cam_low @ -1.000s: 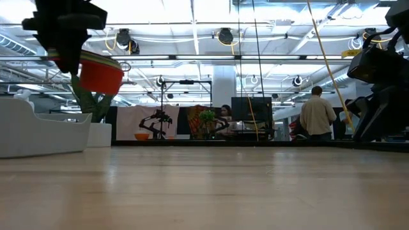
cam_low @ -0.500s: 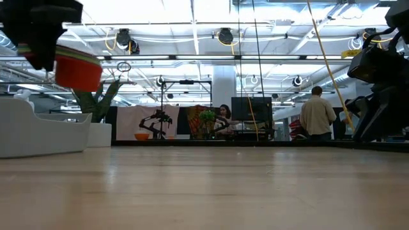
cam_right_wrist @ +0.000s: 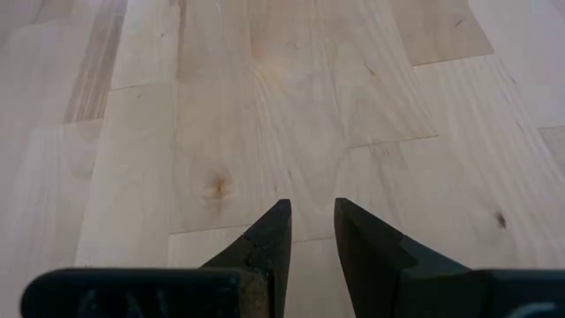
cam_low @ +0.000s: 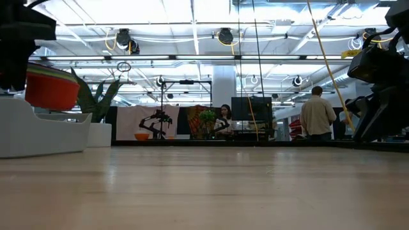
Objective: Nest measuring cups in basket
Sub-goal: Put the stacked measuring cups into the gray bin
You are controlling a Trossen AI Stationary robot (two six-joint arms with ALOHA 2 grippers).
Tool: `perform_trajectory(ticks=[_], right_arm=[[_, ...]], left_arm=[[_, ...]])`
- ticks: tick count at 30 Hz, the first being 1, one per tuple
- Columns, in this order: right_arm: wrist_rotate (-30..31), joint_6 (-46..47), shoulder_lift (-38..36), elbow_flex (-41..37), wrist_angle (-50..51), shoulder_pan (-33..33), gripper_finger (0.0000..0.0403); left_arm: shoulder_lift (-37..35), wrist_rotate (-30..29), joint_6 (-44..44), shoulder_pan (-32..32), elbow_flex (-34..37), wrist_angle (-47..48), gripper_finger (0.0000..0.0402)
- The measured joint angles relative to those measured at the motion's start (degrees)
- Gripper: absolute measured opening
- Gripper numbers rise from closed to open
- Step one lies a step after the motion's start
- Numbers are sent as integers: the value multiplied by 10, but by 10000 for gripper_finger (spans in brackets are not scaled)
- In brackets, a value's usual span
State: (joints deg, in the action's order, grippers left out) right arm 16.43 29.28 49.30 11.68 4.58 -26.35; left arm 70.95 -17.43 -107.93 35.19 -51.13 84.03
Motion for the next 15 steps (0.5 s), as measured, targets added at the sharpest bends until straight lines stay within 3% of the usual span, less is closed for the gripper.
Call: perform_trajectory(ticks=[15], right_arm=[[-1, 4, 0, 0, 0, 0, 84]], left_arm=[[-21, 23, -49, 8, 72, -72, 141]])
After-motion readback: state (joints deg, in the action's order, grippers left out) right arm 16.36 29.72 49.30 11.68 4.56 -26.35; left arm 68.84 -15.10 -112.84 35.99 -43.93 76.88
